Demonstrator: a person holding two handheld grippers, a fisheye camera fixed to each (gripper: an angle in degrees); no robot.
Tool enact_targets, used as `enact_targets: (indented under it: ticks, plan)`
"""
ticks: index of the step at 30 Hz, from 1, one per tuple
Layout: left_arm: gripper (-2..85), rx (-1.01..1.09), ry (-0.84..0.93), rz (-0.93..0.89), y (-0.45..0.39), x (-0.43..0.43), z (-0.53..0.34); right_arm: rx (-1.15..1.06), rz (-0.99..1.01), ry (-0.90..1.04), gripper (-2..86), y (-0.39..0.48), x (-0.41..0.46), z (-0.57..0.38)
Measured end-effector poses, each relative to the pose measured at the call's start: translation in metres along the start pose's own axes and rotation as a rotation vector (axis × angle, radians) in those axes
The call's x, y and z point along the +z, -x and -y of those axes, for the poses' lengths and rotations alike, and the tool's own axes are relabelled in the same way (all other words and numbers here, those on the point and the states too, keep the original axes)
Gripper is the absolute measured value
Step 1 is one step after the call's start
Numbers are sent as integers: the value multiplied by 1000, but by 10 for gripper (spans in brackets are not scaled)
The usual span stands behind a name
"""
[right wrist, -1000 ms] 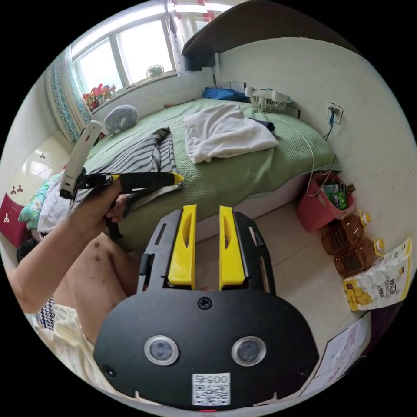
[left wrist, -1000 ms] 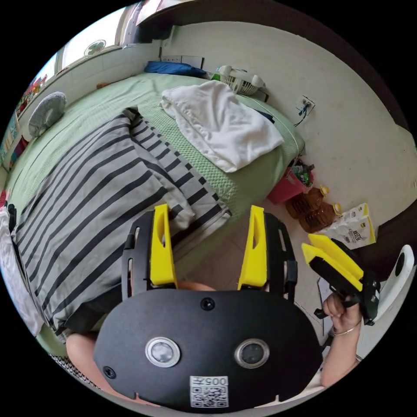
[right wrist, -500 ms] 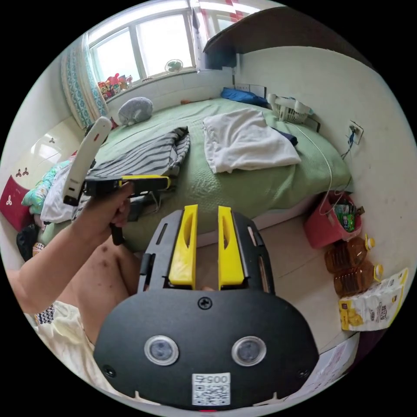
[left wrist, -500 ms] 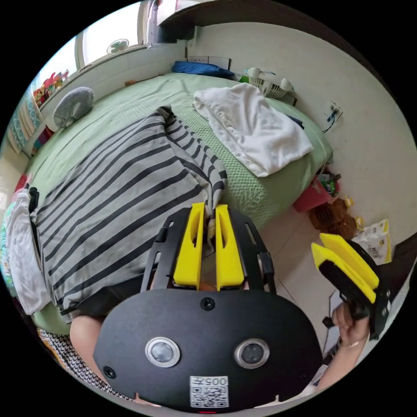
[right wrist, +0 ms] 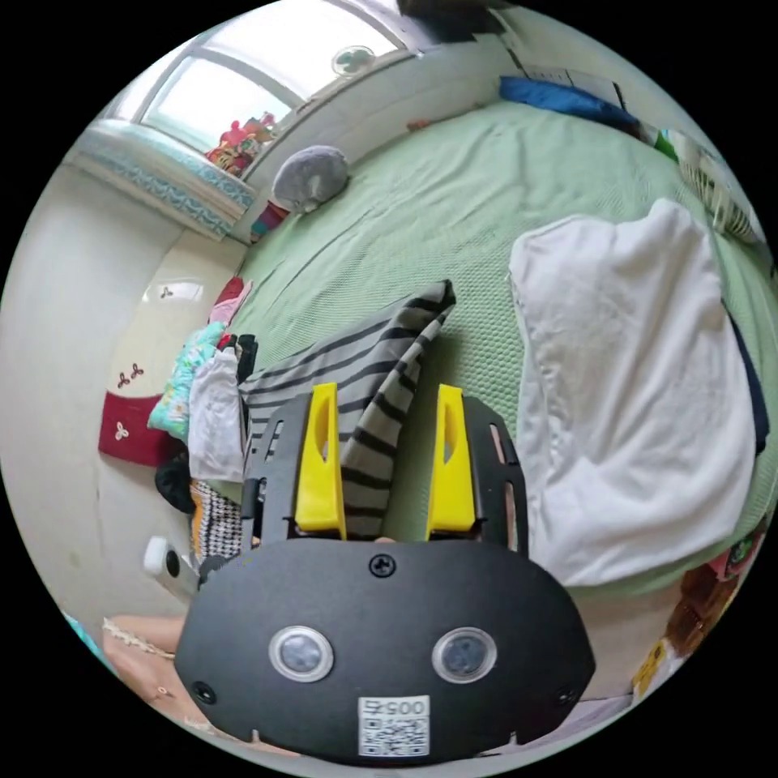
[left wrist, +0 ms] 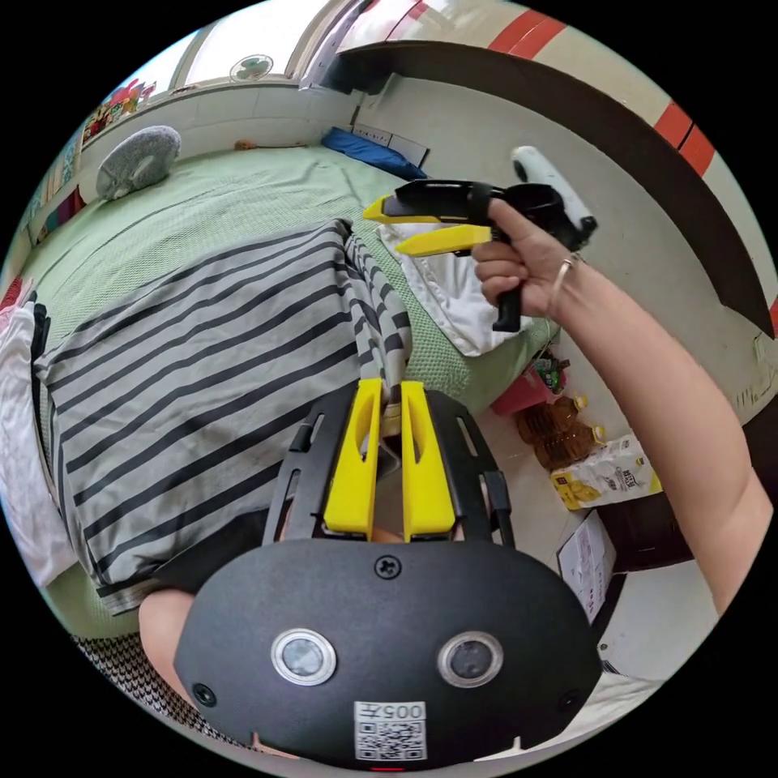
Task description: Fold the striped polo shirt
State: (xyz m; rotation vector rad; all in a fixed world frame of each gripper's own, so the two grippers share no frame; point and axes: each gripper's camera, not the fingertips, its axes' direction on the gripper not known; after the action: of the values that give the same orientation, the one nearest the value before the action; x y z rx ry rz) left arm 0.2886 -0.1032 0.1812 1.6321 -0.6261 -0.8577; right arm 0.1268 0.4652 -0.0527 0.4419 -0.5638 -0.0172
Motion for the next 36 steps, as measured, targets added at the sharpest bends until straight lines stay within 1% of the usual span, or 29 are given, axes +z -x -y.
enact_targets:
  ticks: [5,8,9,11,13,15,17,21,25,29,32,36]
  plan:
    - [54,17,-10,-42,29,-21,-5,68,70,65,147,-10,35,40]
    - [53,5,-15,-62,47,-32,-6,58,-20,106,120,0,56,50]
    - [53,5,-15,-69,50,-34,-6,56,-12,101,111,2,58,51]
    - [52,6,-10,-85,59,-41,-6,82,90,31,68,8,57,55]
    - [51,14,-25,-108,63,-48,-7,89,121,-13,33,14,52,57]
    - [51,20,-45,-124,64,-57,-9,80,76,-11,14,22,47,60]
    - [50,26,-52,-133,61,-67,-8,28,-11,-9,-4,37,37,64]
    - [49,62,-63,-196,50,-80,-2,-12,-117,21,-9,53,20,68]
    - [49,127,-81,-205,30,-92,6,38,-247,-23,-10,52,-14,64]
    - [49,129,-67,-292,26,-101,11,96,-392,-49,-10,55,-40,55]
    - [49,163,-75,-278,27,-114,9,91,-479,-54,-10,76,-39,52]
    - [49,161,-90,-230,51,-134,-3,-6,-487,-79,-10,127,-21,56]
